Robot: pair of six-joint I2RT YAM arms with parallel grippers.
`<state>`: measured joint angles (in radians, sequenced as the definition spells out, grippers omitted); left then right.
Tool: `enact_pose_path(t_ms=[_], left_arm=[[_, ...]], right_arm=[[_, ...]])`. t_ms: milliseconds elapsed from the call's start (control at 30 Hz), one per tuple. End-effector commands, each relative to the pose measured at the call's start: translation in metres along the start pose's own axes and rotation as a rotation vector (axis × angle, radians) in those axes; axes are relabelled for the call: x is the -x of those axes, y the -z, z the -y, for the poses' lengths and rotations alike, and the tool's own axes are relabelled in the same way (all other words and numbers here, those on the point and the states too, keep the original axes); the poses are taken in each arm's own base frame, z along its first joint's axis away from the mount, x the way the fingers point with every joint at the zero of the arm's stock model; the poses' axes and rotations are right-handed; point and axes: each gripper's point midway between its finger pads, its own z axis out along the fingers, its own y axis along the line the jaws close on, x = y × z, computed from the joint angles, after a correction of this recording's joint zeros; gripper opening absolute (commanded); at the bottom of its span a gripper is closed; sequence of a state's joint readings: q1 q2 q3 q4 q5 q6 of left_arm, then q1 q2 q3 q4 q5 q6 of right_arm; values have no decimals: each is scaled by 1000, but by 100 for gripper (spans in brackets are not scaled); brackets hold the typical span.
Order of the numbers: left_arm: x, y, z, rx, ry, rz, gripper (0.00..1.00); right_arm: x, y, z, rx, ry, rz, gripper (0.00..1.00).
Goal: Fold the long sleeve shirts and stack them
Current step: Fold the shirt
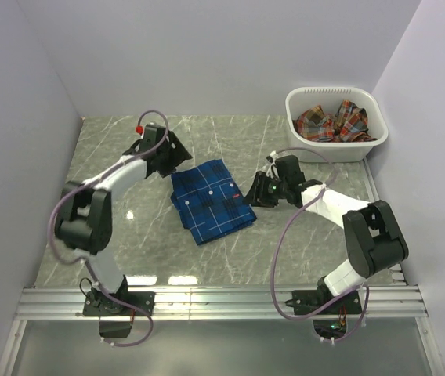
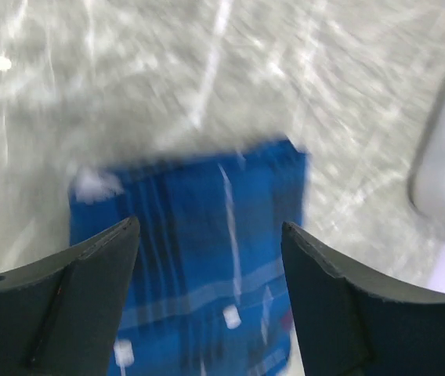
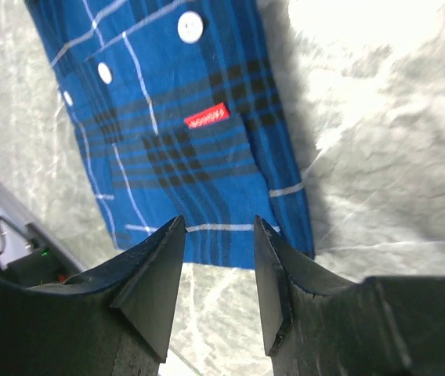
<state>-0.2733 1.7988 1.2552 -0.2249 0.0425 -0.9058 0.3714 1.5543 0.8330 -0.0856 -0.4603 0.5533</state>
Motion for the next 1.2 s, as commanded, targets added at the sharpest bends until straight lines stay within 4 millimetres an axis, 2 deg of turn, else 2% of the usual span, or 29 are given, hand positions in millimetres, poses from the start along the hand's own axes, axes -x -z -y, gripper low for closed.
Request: enact_pose_path(t_ms=[0, 100, 200, 267, 333, 367, 400, 433, 467, 500, 533, 567, 600, 633, 667, 700, 733, 767, 800, 867, 900, 933, 967, 1000, 1033, 1067, 1100, 1133, 1167], left_arm=[[-8, 43, 2, 33, -2, 69, 79], [-22, 41, -14, 80, -20, 66, 70], [-37, 19, -29, 132, -39, 8, 62], [-37, 8, -27, 127, -52, 5, 57], [-39, -8, -37, 171, -59, -3, 52], [-36, -11, -35, 182, -70, 0, 50], [-37, -23, -43, 220, -81, -4, 49], [-35, -28, -43, 229, -93, -4, 49], [-26, -33, -33, 212, -126, 8, 49], [-30, -45, -38, 231, -148, -12, 50], [-28, -50, -36, 232, -166, -18, 50], [-16, -55, -21, 203, -206, -1, 50], [-21, -67, -26, 213, -227, -25, 51], [-11, -71, -10, 175, -263, -12, 51], [-9, -76, -5, 163, -280, -16, 52], [-13, -87, -8, 166, -300, -36, 53], [-10, -91, -1, 147, -317, -38, 54], [-4, -93, 16, 92, -356, -38, 56], [-4, -96, 20, 71, -374, -44, 58], [1, -93, 38, -6, -415, -30, 64], [8, -82, 50, -42, -426, -6, 67], [9, -77, 53, -66, -435, 13, 69], [12, -69, 56, -86, -434, 28, 74], [25, -45, 74, -138, -428, 74, 76], [30, -34, 76, -148, -413, 94, 81], [30, -26, 69, -142, -377, 99, 84], [46, -1, 77, -149, -350, 161, 86], [43, 8, 70, -141, -296, 152, 87], [65, 31, 60, -72, -244, 233, 88]], right_arm=[[7, 7, 8, -92, 70, 0, 48], [1, -1, 19, -129, 75, -40, 48], [-11, -12, 25, -137, 72, -89, 48], [-19, -18, 27, -147, 78, -117, 48], [-29, -22, 22, -144, 102, -151, 47], [-34, -24, 22, -146, 107, -166, 47], [-44, -27, 16, -136, 125, -190, 46], [-49, -28, 12, -130, 125, -204, 45], [-56, -30, 6, -121, 134, -219, 42], [-61, -31, 0, -109, 141, -231, 41], [-77, -35, -15, -86, 174, -262, 41], [-83, -38, -26, -73, 166, -265, 40], [-87, -41, -37, -53, 169, -268, 40], [-104, -47, -64, 9, 180, -292, 40], [-110, -51, -77, 32, 187, -302, 40], [-108, -54, -102, 72, 215, -290, 40], [-111, -58, -115, 86, 232, -292, 40], [-126, -64, -128, 98, 274, -325, 41], [-118, -65, -152, 140, 299, -305, 41], [-121, -67, -170, 174, 332, -313, 43], [-114, -66, -183, 200, 347, -297, 43], [-110, -62, -188, 216, 364, -285, 44], [-102, -61, -186, 196, 373, -263, 47], [-94, -59, -185, 180, 384, -238, 48], [-84, -53, -183, 165, 410, -201, 49], [-78, -50, -173, 131, 412, -189, 52], [-63, -49, -156, 86, 393, -158, 53], [-52, -41, -150, 78, 394, -134, 54], [-35, -38, -126, 35, 360, -109, 57]])
